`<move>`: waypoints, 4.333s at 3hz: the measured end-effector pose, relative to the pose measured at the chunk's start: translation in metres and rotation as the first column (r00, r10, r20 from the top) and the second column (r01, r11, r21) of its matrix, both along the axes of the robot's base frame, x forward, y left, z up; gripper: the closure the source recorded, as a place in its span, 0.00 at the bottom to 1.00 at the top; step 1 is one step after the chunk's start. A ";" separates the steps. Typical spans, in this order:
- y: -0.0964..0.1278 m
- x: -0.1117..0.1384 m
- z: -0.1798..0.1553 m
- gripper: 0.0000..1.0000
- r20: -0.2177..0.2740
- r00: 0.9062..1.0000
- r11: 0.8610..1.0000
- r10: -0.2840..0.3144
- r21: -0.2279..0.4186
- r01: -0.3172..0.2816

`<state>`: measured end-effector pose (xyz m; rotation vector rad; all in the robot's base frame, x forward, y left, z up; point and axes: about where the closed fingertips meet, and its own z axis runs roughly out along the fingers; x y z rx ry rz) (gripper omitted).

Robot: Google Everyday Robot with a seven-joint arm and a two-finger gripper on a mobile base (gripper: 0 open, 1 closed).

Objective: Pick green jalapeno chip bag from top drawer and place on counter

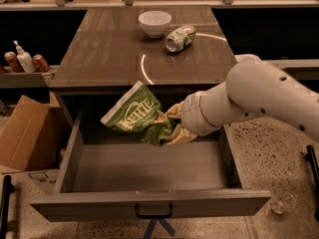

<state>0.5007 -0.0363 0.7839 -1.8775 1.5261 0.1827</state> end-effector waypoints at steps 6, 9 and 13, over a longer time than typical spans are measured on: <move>0.113 0.130 0.095 1.00 0.208 0.959 0.979 0.191 0.034 -0.203; 0.175 0.194 0.101 0.59 0.221 0.965 0.972 0.138 0.155 -0.174; 0.174 0.225 0.091 0.00 0.205 0.972 0.971 0.118 0.183 -0.156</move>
Offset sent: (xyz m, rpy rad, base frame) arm 0.0002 0.0105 0.0402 0.0305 -0.0734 0.0399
